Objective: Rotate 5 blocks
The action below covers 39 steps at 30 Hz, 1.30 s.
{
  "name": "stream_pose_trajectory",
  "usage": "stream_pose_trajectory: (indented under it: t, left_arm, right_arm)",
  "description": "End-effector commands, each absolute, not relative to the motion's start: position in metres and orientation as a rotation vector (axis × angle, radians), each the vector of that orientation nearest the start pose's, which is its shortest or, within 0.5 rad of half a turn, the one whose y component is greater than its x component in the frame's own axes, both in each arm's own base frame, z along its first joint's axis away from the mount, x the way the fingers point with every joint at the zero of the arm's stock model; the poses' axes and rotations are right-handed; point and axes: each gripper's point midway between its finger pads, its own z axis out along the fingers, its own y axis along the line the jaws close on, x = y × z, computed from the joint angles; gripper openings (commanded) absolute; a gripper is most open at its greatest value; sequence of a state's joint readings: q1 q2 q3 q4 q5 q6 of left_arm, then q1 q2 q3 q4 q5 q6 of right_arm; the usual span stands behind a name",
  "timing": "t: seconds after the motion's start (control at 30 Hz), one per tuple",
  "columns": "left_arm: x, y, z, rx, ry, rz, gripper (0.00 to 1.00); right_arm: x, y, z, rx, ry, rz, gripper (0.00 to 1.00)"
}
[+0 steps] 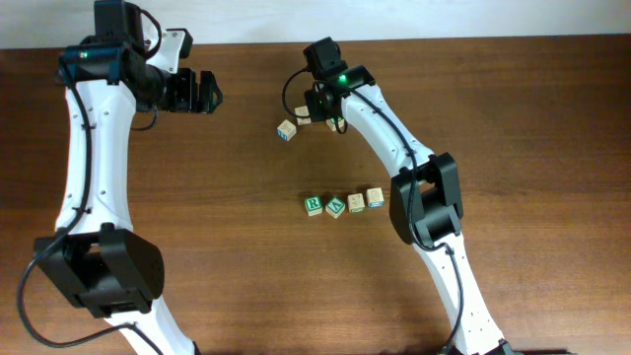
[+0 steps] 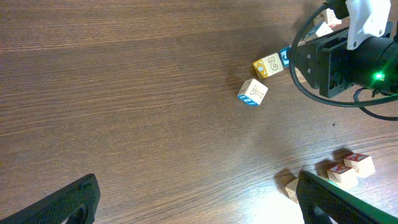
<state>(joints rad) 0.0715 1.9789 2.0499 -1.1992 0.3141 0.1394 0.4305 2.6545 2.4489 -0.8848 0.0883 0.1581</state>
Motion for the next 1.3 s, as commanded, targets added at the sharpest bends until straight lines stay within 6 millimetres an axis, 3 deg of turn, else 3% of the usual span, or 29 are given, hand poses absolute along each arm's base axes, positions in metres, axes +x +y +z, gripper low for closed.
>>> stream_pose_trajectory:
  t: [0.0, 0.2, 0.33, 0.4, 0.67, 1.03, 1.27]
  left_arm:
    - [0.472, -0.021, 0.223, 0.217, 2.626, -0.345, 0.99]
    - [0.472, -0.021, 0.223, 0.217, 2.626, -0.345, 0.99]
    - [0.472, -0.021, 0.223, 0.217, 2.626, -0.345, 0.99]
    - [0.472, -0.021, 0.223, 0.217, 2.626, -0.345, 0.99]
    - [0.472, -0.021, 0.223, 0.217, 2.626, -0.345, 0.99]
    - [0.472, -0.021, 0.223, 0.217, 2.626, -0.345, 0.99]
    - [0.472, -0.021, 0.223, 0.217, 2.626, -0.345, 0.99]
  right_arm:
    - [0.573, 0.244, 0.085, -0.303, 2.553, 0.122, 0.36]
    - [0.567, 0.25, 0.145, -0.309, 2.474, 0.208, 0.36]
    - [0.566, 0.248, 0.154, -0.306, 2.463, 0.204, 0.45]
    - [0.569, 0.245, 0.136, -0.332, 2.486, 0.182, 0.52]
    - [0.571, 0.243, 0.07, -0.346, 2.579, 0.126, 0.52]
    - [0.569, 0.241, 0.027, -0.354, 2.639, 0.097, 0.52]
    - [0.57, 0.238, 0.016, -0.35, 2.652, 0.089, 0.52]
